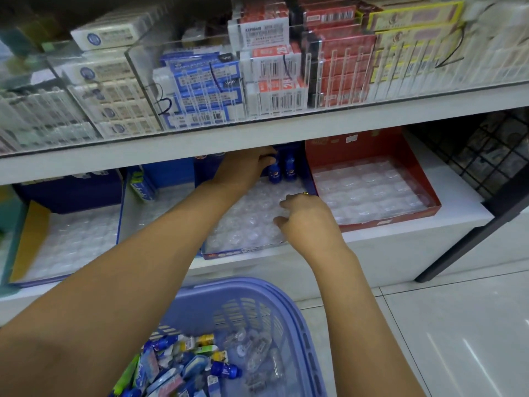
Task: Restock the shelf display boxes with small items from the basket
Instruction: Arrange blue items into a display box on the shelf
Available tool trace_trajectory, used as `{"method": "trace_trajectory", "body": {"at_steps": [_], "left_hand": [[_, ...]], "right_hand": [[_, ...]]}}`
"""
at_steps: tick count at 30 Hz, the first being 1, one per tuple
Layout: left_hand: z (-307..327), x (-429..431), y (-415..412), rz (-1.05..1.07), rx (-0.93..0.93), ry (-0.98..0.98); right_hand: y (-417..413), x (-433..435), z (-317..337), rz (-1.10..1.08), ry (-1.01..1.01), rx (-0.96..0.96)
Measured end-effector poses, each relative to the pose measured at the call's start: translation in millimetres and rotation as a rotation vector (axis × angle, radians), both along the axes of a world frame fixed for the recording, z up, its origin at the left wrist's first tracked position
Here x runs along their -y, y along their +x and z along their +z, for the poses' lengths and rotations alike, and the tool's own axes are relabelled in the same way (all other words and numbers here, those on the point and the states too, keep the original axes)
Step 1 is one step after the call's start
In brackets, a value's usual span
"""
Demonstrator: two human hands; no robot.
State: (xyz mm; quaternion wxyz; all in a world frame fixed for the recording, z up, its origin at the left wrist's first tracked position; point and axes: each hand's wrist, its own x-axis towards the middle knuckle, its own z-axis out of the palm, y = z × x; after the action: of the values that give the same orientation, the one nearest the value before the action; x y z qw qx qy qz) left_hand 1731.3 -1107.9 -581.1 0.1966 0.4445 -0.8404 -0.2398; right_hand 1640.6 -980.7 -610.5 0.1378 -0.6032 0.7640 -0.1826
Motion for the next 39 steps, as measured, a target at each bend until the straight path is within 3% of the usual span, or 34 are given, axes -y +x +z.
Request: {"method": "trace_trajectory", "body": {"at_steps": [4, 7, 10, 13, 15, 18, 20, 23, 26, 28, 31, 39], "left_hand": [[1, 4, -9, 0.015, -0.005, 0.071], [-2, 0, -11, 0.070, 0.028, 0.018], [1, -9, -5, 0.072, 0.053, 0.030], [16, -25, 4, 0.054, 0.114, 0.035], [27, -46, 25, 0.073, 0.090, -0.112], [27, -94, 84, 0.133, -0.111, -0.336], [6, -125, 129, 0.149, -0.071, -0.238], [-54, -159, 183, 0.125, 0.329, 0.133], [-117, -196, 219, -0.111, 0.637, 0.565], [-150, -219, 234, -0.288, 0.702, 0.786], [-183, -246, 242, -0.420, 0.707, 0.861], [-210, -263, 242, -0.476, 0.674, 0.823]], "right_hand": [[1, -1, -2, 0.015, -0.021, -0.035], [1, -2, -1, 0.016, -0.013, -0.037], [4, -6, 10, 0.010, 0.021, 0.038], [10, -18, 25, 0.009, -0.091, 0.130], [21, -29, 39, 0.038, -0.153, 0.204], [49, -45, 52, 0.195, 0.002, 0.326], [76, -50, 41, 0.322, 0.188, 0.250], [123, -59, -10, 0.478, 0.489, 0.105], [158, -78, -81, 0.566, 0.835, 0.019], [172, -95, -128, 0.602, 1.057, -0.036], [179, -117, -176, 0.576, 1.298, -0.105], [184, -130, -212, 0.493, 1.114, -0.212]]}}
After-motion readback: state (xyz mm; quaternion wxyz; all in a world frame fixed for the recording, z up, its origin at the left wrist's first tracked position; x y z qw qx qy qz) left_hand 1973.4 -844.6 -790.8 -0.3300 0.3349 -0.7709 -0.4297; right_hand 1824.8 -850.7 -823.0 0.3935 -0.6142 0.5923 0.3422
